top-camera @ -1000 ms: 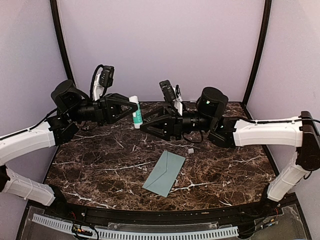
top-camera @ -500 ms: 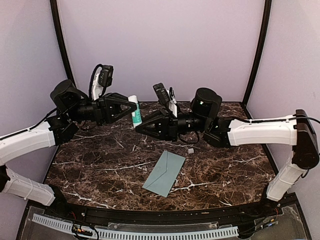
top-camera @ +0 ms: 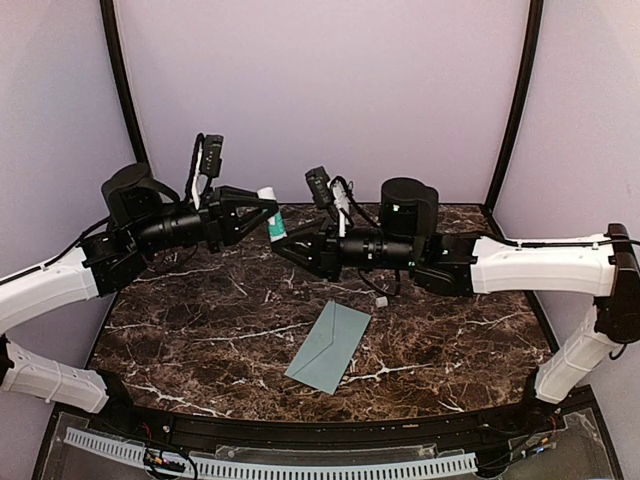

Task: Place the letter into the envelope and seal it
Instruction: Screw the solid glue.

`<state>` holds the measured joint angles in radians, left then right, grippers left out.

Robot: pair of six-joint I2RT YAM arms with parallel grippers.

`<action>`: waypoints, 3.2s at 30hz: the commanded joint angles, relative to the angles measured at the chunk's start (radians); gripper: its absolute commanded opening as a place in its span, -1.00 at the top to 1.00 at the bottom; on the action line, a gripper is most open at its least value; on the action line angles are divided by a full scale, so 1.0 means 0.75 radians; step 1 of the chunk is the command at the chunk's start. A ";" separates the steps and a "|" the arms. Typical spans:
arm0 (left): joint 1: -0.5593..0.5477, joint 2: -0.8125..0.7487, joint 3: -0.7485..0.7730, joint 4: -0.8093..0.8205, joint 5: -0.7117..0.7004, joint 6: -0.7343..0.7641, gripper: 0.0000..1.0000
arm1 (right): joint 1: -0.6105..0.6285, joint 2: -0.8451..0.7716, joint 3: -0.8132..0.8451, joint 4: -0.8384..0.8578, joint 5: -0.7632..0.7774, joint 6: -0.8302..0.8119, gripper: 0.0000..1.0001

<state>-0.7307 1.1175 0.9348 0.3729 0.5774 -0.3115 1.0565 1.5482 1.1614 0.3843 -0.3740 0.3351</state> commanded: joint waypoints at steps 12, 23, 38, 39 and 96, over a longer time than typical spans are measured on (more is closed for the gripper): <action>-0.087 0.033 -0.022 -0.182 -0.676 -0.065 1.00 | 0.282 0.276 0.559 -0.442 1.357 -0.159 0.74; -0.055 0.018 0.017 -0.259 -0.639 -0.094 1.00 | 0.262 0.090 0.314 -0.261 1.112 -0.190 -0.03; 0.091 -0.012 -0.081 0.164 0.085 -0.209 1.00 | -0.138 -0.242 -0.261 0.253 0.006 0.162 -0.41; 0.091 -0.002 -0.089 0.203 0.160 -0.237 1.00 | -0.140 -0.232 -0.262 0.293 -0.073 0.166 -0.40; -0.070 0.038 0.018 -0.257 -0.594 0.072 1.00 | 0.198 0.151 0.399 -0.417 1.011 -0.192 0.76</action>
<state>-0.7475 1.1328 0.9279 0.3412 0.4019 -0.3202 1.1423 1.6039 1.3140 0.1417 -0.0269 0.2424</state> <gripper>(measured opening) 0.229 0.193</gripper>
